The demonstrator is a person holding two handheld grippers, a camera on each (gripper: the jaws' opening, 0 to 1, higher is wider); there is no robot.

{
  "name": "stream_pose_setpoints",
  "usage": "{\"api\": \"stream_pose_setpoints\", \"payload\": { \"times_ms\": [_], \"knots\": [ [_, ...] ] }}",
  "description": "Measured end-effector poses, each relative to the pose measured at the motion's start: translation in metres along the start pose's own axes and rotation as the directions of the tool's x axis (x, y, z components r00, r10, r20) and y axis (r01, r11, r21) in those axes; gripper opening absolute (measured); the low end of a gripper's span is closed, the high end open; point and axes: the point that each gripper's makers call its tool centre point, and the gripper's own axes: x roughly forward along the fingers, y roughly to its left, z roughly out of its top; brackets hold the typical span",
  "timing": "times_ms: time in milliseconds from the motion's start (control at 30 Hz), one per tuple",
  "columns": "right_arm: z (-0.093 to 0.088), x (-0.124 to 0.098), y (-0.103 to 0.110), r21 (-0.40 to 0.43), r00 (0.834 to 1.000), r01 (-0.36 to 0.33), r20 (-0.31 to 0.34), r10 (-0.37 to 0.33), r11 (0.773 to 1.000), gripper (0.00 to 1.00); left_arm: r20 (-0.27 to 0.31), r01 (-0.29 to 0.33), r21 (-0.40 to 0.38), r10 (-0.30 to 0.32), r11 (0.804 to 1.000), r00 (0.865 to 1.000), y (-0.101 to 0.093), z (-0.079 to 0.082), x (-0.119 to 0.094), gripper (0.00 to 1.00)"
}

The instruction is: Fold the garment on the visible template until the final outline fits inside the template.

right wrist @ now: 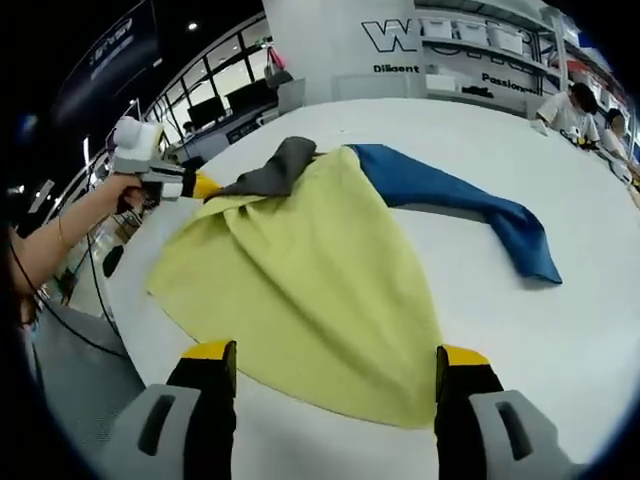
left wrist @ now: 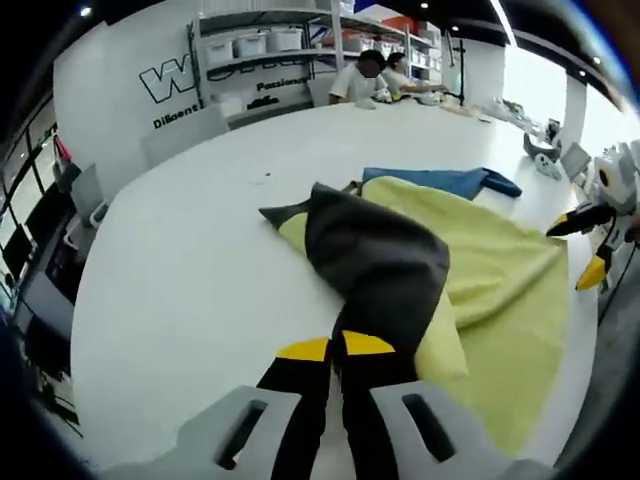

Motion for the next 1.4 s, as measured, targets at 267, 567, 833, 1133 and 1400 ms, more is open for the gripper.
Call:
{"api": "stream_pose_setpoints", "payload": {
  "times_ms": [267,567,833,1133,1400],
  "knots": [
    [-0.003,0.001,-0.002,-0.076,1.0,0.021,-0.021,-0.023,0.997,0.79,-0.013,-0.073,-0.02,0.073,0.997,0.997,0.035,-0.006,-0.015,0.05],
    [-0.003,0.001,-0.001,-0.079,1.0,0.017,-0.017,-0.018,0.997,0.79,-0.043,-0.161,-0.003,0.161,0.987,0.986,0.073,-0.019,-0.038,0.06],
    [-0.004,0.001,-0.002,-0.093,0.999,0.023,-0.02,-0.025,0.995,0.78,-0.082,-0.247,-0.003,0.246,0.969,0.966,0.105,-0.035,-0.061,0.06],
    [-0.003,0.001,-0.002,-0.085,0.999,0.029,-0.018,-0.03,0.996,0.77,-0.149,-0.398,-0.099,0.382,0.912,0.912,0.152,-0.06,-0.094,0.06],
    [-0.003,0.0,-0.001,-0.085,0.999,0.024,-0.019,-0.026,0.996,0.78,-0.249,-0.608,-0.142,0.566,0.781,0.786,0.211,-0.09,-0.145,0.06]
  ]
}}
